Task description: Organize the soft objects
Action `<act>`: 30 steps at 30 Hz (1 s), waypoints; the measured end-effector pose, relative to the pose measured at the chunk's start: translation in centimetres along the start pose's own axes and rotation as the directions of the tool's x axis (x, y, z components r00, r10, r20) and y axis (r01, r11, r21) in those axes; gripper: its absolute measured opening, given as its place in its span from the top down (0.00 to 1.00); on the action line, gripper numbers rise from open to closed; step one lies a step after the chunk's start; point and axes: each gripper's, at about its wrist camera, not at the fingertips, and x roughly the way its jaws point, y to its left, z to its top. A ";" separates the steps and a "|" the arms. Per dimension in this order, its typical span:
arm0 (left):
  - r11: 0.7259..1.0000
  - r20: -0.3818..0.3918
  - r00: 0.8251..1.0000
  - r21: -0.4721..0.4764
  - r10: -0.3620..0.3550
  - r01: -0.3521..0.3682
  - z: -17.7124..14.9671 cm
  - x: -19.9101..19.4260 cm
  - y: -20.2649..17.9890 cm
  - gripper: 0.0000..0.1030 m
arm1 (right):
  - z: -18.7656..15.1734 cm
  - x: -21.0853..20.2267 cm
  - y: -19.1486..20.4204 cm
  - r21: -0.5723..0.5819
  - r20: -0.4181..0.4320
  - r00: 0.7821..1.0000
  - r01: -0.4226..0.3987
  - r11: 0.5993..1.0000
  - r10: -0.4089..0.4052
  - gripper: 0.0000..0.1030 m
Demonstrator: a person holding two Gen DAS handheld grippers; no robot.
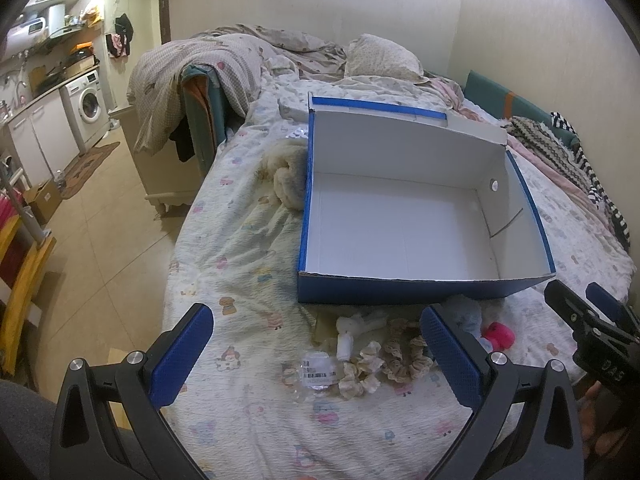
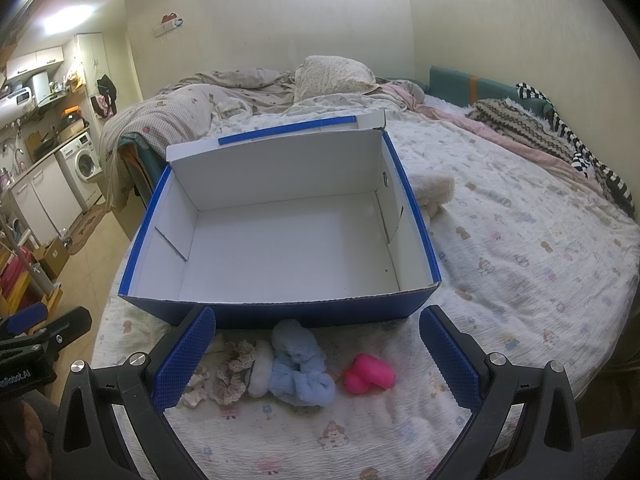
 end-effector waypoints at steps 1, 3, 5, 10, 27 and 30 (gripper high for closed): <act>1.000 -0.004 1.000 -0.002 -0.003 0.003 -0.1 0.0 0.1 0.00 | 0.0 0.0 0.0 0.003 -0.001 1.000 -0.002 1.000 0.002 0.00; 1.000 -0.006 1.000 -0.003 -0.001 0.001 -0.1 0.1 0.2 0.00 | 0.0 0.0 -0.1 0.008 -0.001 1.000 -0.004 1.000 0.004 0.00; 1.000 -0.013 1.000 -0.006 0.001 -0.001 0.0 0.2 0.4 0.00 | 0.0 0.0 -0.2 0.014 -0.003 1.000 -0.008 1.000 0.008 0.00; 0.999 -0.047 0.999 -0.029 0.025 -0.026 0.3 0.9 1.1 0.00 | -0.1 0.1 -0.4 0.027 -0.015 1.000 -0.016 1.000 0.016 0.00; 0.983 -0.517 0.852 -0.184 -0.085 -0.013 -2.8 12.6 3.2 0.27 | -0.2 0.9 -2.7 0.169 -0.090 0.993 -0.054 0.984 0.070 0.00; 0.984 -0.545 0.834 -0.180 -0.085 -0.017 -3.3 13.7 2.9 0.40 | -0.2 0.9 -3.0 0.171 -0.097 0.994 -0.042 0.984 0.059 0.00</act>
